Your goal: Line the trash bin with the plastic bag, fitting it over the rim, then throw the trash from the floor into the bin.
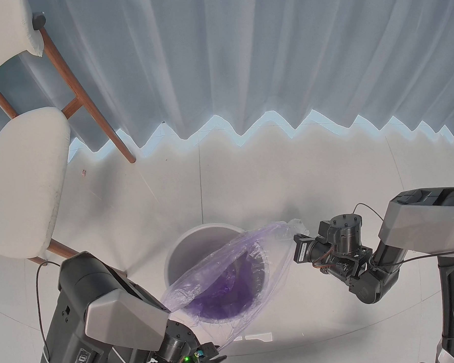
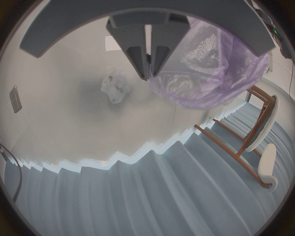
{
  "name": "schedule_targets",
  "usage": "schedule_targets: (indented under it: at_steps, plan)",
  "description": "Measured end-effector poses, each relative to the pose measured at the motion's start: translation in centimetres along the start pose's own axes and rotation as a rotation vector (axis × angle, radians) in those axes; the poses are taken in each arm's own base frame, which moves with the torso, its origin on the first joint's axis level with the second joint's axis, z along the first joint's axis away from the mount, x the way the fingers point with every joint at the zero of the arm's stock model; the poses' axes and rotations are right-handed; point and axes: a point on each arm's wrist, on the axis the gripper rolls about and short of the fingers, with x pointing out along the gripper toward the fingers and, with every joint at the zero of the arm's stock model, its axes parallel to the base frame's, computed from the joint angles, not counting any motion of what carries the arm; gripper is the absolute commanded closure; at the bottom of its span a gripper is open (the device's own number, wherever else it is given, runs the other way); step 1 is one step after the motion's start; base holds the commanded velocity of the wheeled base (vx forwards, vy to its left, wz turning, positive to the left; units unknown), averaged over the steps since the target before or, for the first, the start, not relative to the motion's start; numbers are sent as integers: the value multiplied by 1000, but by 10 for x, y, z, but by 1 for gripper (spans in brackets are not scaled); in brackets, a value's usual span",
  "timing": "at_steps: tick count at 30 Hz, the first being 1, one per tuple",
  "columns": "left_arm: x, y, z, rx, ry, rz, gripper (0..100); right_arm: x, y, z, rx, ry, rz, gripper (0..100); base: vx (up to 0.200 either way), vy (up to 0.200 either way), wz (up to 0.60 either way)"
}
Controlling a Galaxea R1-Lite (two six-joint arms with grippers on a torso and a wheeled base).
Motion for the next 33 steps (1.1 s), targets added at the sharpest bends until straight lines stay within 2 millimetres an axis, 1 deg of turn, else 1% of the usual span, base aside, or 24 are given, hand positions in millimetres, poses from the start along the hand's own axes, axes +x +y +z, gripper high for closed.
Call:
schedule_targets:
  at_steps: [1,2,6,11,15,17,22,29,33]
  plan:
    - [-1,-2,0,2,3,-6,0,1,0,-2,-1,4,1,100,0,0,0]
    - [-1,-3,-1,4,7,-12,0,1,1,-3,-2,6,3,0,0,0,0]
    - [-4,-7,-2,7,16,-29,0,1,-1,-6,-1,19,-4,0,0,0,0]
    - [-7,-9,-4,-1,26,-40,0,-4,-1,-5,9,3,5,0,0,0,0]
    - [-20,-10,-5,-9,29,-66,0,-15,0,-2,12,-1,12,0,0,0,0]
    - [-30,-10,-2,-17,14,-82,0,-24,2,-1,15,8,18,0,0,0,0]
    - [-56,-9,9,-61,-55,-122,0,-43,4,2,34,24,41,0,0,0,0]
    - [-83,-4,33,-183,-194,-131,0,-63,8,13,93,-38,85,0,0,0,0]
    - [-102,1,49,-290,-297,-117,0,-78,10,19,118,-61,105,0,0,0,0]
